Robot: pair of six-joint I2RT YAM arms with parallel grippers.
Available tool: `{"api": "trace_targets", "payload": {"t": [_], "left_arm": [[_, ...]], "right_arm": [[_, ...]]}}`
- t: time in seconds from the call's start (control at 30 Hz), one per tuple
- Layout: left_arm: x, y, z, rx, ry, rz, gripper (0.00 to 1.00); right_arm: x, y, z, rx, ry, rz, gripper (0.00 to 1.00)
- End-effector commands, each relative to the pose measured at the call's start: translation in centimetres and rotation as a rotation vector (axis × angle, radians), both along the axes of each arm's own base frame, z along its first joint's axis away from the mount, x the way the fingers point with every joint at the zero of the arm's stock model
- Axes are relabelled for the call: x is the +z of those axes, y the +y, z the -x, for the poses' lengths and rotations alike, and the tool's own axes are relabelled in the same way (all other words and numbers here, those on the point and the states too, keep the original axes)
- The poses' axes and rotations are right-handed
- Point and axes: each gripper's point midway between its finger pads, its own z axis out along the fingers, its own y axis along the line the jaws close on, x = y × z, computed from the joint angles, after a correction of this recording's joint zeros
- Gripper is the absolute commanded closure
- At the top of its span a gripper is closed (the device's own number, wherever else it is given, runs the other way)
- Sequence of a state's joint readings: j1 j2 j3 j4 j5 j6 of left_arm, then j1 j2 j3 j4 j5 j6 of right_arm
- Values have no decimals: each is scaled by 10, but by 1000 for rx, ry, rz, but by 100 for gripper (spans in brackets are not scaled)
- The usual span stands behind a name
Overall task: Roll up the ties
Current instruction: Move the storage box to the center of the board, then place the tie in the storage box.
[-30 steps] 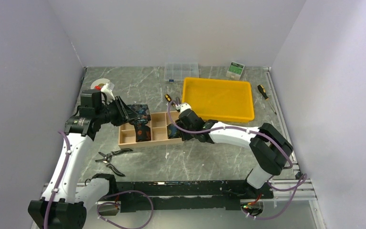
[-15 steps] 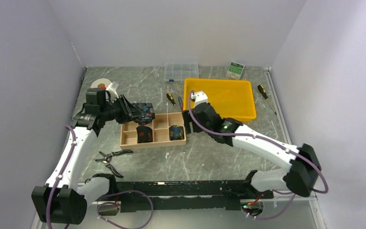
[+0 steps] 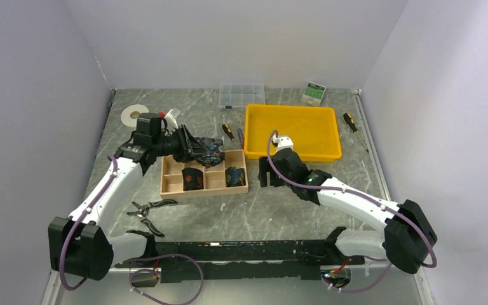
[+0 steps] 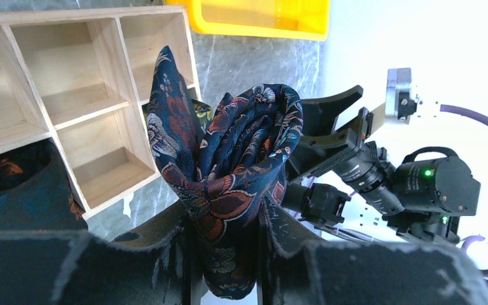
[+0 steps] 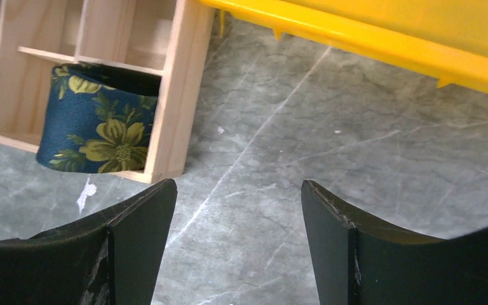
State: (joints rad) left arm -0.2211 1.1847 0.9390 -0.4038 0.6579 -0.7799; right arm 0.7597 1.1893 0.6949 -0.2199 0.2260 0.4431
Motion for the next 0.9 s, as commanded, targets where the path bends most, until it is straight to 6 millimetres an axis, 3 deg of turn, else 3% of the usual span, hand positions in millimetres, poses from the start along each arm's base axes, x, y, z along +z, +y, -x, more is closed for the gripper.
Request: {"api": "trace_targets", "payload": {"t": [0.0,0.17,0.43,0.57,0.87], "left_arm": [[31,0,-12,-16,-102,-1,97],[19,40,-16,68,-67,-61,97],[0,93,1,202,8,-153,97],[-14,99,1,220,43,-163,97],[-24,110,-26,137,45,-106,97]], "right_arm": [[22,20,-5,24,-62,-143,24],[20,15,-4,16,-64,-131,24],[23,14,-5,16,-82,-126,24],[21,19,-7,29,-78,-135,25],[15,35,1,69,-36,-216,26]]}}
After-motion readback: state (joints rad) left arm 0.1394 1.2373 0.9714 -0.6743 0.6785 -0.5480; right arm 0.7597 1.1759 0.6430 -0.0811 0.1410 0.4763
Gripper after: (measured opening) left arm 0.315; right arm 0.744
